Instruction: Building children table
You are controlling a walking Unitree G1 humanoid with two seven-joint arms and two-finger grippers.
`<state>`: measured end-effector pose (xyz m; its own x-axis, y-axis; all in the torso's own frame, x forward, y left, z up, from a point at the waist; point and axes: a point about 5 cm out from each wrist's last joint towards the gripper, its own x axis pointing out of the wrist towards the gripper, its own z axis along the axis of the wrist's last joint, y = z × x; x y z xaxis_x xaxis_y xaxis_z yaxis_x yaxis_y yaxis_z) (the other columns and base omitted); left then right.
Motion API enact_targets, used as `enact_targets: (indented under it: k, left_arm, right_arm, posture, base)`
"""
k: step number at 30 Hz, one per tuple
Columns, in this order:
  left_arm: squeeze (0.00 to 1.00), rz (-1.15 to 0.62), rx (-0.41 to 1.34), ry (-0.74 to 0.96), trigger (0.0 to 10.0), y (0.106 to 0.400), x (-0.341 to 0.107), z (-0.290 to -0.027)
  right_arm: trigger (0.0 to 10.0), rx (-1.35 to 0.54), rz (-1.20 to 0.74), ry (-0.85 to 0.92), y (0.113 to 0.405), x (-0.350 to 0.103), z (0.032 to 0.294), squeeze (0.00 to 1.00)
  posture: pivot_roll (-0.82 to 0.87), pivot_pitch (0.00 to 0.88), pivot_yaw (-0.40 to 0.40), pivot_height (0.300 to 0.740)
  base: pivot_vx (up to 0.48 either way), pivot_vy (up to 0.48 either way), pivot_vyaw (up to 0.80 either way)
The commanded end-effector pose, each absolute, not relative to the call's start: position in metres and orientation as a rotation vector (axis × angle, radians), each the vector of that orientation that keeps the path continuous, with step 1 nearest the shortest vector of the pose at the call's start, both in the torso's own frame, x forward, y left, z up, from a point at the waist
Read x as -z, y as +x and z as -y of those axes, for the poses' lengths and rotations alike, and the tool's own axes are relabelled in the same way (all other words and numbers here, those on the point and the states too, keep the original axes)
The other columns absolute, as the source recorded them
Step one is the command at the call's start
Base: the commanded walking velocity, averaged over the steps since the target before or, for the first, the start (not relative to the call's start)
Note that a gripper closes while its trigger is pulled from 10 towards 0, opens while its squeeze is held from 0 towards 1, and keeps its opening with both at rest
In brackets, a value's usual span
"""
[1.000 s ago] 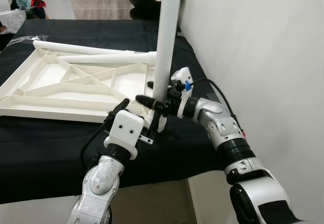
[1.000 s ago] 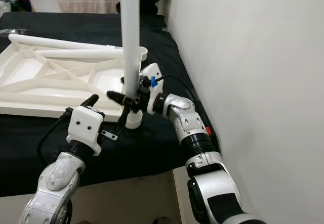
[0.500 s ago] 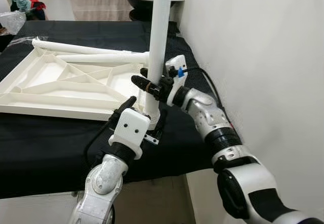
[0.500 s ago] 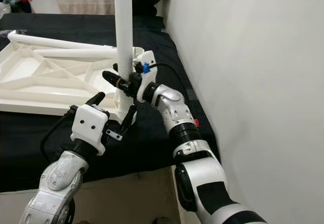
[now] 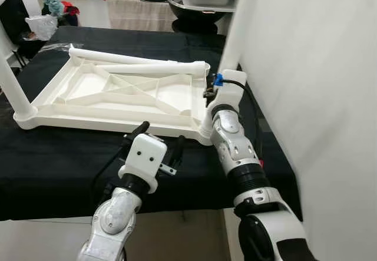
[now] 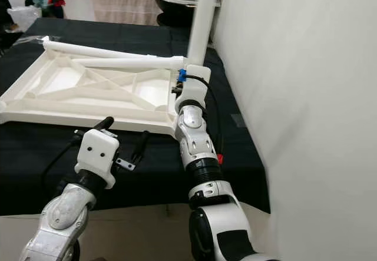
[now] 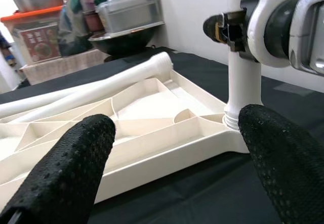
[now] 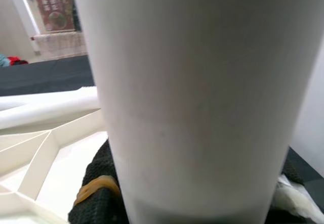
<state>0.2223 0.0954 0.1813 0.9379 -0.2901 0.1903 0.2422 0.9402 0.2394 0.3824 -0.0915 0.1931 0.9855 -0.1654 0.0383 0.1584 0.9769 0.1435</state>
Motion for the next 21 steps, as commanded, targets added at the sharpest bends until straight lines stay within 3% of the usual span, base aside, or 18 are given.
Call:
enact_targets:
  k: [1, 3, 4, 9, 10, 11, 13, 16, 17, 18, 20, 21]
  left_arm:
    - [0.00, 0.206, 0.292, 0.226, 10.0, 0.221, -0.176, -0.094]
    - [0.00, 0.204, 0.292, 0.225, 10.0, 0.221, -0.176, -0.093]
    - [0.00, 0.204, 0.292, 0.223, 10.0, 0.221, -0.176, -0.093]
    - [0.00, 0.205, 0.296, 0.222, 10.0, 0.221, -0.176, -0.091]
    - [0.00, 0.207, 0.297, 0.221, 10.0, 0.220, -0.177, -0.091]
    - [0.00, 0.207, 0.297, 0.221, 10.0, 0.220, -0.177, -0.091]
    - [0.00, 0.210, 0.300, 0.219, 10.0, 0.220, -0.178, -0.090]
    - [0.00, 0.211, 0.301, 0.218, 10.0, 0.219, -0.178, -0.090]
    - [0.00, 0.211, 0.304, 0.217, 10.0, 0.219, -0.178, -0.090]
    - [0.00, 0.211, 0.304, 0.217, 10.0, 0.219, -0.178, -0.090]
    - [0.00, 0.215, 0.309, 0.216, 10.0, 0.220, -0.179, -0.089]
    - [0.00, 0.215, 0.309, 0.216, 10.0, 0.220, -0.179, -0.089]
  right_arm:
    - [10.0, 0.182, 0.009, 0.180, 0.381, -0.185, 0.093, 0.00]
    - [10.0, 0.138, 0.010, 0.184, 0.381, -0.186, 0.086, 0.00]
    - [10.0, 0.053, 0.036, 0.201, 0.381, -0.190, 0.077, 1.00]
    - [10.0, -0.086, 0.112, 0.191, 0.380, -0.200, 0.061, 1.00]
    - [10.0, -0.136, 0.117, 0.184, 0.380, -0.202, 0.058, 0.00]
    - [10.0, -0.136, 0.117, 0.184, 0.380, -0.202, 0.058, 0.00]
    - [10.0, -0.325, 0.088, 0.160, 0.383, -0.198, 0.056, 0.00]
    - [10.0, -0.385, 0.071, 0.142, 0.384, -0.196, 0.057, 0.00]
    - [10.0, -0.547, 0.048, 0.124, 0.383, -0.192, 0.057, 0.00]
    - [10.0, -0.547, 0.048, 0.124, 0.383, -0.192, 0.057, 0.00]
    - [10.0, -0.891, 0.014, 0.077, 0.372, -0.186, 0.061, 0.00]
    - [10.0, -0.891, 0.014, 0.077, 0.372, -0.186, 0.061, 0.00]
  posture:
    - [0.08, 0.033, -0.099, 0.740]
    - [0.08, 0.035, -0.098, 0.740]
    - [0.08, 0.035, -0.098, 0.740]
    - [0.08, 0.037, -0.101, 0.740]
    - [0.08, 0.037, -0.102, 0.740]
    - [0.08, 0.037, -0.102, 0.740]
    - [0.08, 0.037, -0.104, 0.740]
    - [0.08, 0.037, -0.104, 0.740]
    - [0.08, 0.039, -0.103, 0.740]
    - [0.08, 0.039, -0.103, 0.740]
    - [0.08, 0.040, -0.105, 0.740]
    - [0.08, 0.040, -0.105, 0.740]
  base:
    - [0.000, 0.000, 0.00]
    - [0.000, 0.000, 0.00]
    - [0.000, 0.000, 0.00]
    - [0.000, 0.000, 0.00]
    - [0.000, 0.000, 0.00]
    - [0.000, 0.000, 0.00]
    - [0.000, 0.000, 0.00]
    - [0.000, 0.000, 0.00]
    - [0.000, 0.000, 0.00]
    - [0.000, 0.000, 0.00]
    - [0.000, 0.000, 0.00]
    - [0.000, 0.000, 0.00]
